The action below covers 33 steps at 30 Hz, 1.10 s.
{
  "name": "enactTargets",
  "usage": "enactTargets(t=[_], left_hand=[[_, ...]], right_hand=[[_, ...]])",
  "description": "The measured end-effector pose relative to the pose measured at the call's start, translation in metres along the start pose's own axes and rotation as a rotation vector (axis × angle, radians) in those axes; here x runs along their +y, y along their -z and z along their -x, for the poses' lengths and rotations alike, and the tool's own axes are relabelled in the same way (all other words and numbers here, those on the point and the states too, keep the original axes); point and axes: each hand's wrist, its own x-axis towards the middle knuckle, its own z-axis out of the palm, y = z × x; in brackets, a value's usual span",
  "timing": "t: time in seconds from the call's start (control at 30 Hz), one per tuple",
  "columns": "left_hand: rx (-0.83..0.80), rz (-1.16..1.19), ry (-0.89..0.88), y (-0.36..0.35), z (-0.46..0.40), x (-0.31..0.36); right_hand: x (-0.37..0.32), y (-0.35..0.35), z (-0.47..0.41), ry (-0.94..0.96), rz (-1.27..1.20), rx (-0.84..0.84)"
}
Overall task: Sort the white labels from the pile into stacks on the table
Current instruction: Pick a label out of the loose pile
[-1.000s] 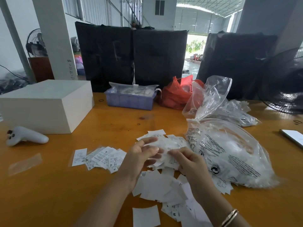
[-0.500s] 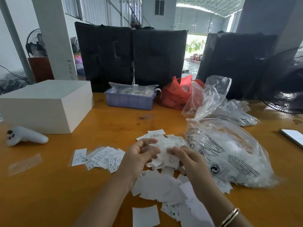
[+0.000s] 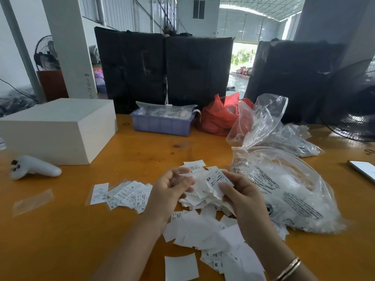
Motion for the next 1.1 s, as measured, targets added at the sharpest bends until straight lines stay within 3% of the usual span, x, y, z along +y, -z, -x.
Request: enactTargets(t=[0.23, 0.5, 0.73, 0.97, 1.1], left_hand=[[-0.012, 0.143, 0.058, 0.002, -0.001, 0.001], [-0.026, 0.161, 0.072, 0.001, -0.001, 0.000], [-0.028, 0.167, 0.057, 0.001, -0.002, -0.002], [-0.024, 0.091, 0.028, 0.001, -0.003, -0.005], [-0.033, 0.161, 0.058, 0.001, -0.003, -0.007]], right_hand=[[-0.003, 0.005, -0.001, -0.028, -0.169, 0.023], [-0.002, -0.003, 0.003, -0.015, -0.053, -0.012], [-0.002, 0.003, 0.000, -0.046, -0.215, -0.008], [0.004, -0.008, 0.006, -0.061, -0.092, -0.072], [0.004, -0.011, 0.008, -0.060, 0.025, -0.087]])
